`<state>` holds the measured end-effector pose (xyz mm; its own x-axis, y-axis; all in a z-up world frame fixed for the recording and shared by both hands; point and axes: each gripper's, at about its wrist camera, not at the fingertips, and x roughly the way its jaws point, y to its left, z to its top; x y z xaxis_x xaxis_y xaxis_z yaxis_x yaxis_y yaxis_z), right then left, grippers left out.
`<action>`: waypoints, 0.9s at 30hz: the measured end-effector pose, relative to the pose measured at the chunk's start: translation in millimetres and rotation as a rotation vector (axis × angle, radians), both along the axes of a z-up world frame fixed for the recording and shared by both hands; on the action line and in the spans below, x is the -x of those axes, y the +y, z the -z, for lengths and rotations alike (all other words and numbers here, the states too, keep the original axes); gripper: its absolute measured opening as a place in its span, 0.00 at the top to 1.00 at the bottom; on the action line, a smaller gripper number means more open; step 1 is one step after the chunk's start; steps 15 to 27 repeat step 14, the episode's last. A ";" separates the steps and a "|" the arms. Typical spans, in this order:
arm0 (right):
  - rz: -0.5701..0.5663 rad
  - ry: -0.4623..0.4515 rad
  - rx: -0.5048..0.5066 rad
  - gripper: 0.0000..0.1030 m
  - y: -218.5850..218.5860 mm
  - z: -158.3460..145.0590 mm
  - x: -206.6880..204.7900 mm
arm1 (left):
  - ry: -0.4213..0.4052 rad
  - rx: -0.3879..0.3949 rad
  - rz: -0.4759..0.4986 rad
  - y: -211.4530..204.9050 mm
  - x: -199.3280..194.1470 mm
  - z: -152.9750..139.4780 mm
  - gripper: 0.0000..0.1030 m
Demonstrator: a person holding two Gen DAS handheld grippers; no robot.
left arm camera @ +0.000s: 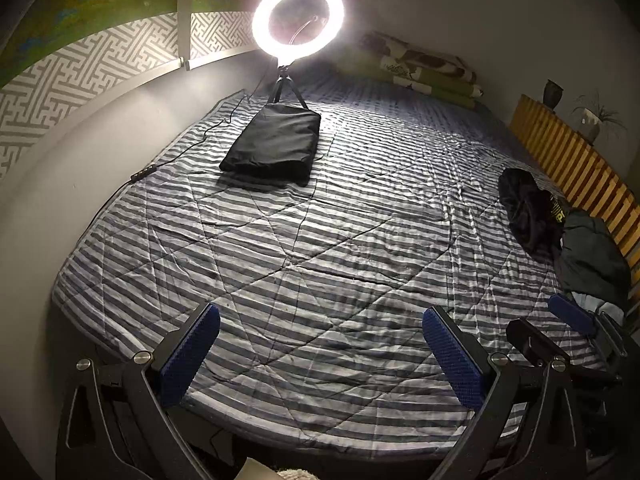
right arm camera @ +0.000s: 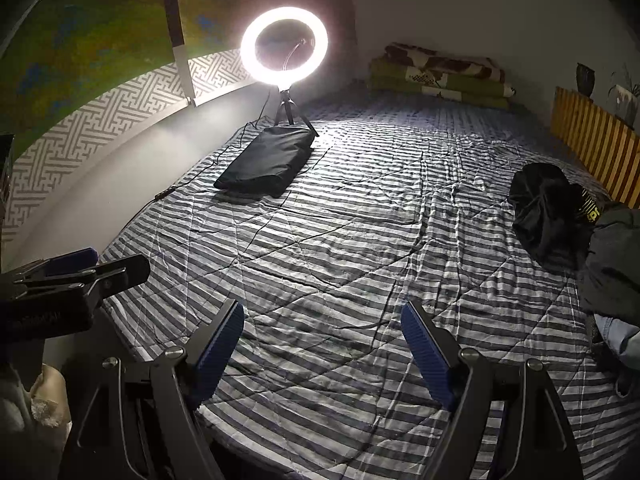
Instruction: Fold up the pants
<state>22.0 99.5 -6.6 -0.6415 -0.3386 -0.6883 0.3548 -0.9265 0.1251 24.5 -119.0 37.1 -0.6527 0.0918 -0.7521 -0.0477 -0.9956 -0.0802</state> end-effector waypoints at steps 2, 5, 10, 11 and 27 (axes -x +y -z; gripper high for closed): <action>0.000 -0.002 -0.001 0.25 -0.6 0.3 1.0 | -0.003 0.000 -0.002 -0.6 0.9 1.7 0.00; 0.000 -0.004 -0.001 0.25 -1.1 1.2 1.7 | -0.005 0.000 -0.003 -0.9 1.7 3.1 0.00; 0.004 -0.009 0.000 0.25 -0.7 3.4 3.5 | 0.001 0.007 0.004 1.2 2.5 4.7 0.00; 0.004 -0.011 -0.001 0.25 -0.6 4.1 3.9 | 0.005 0.014 0.006 1.4 3.2 4.9 0.00; 0.008 -0.015 -0.002 0.25 -0.1 5.7 6.8 | -0.006 0.014 0.007 1.9 7.5 8.7 0.00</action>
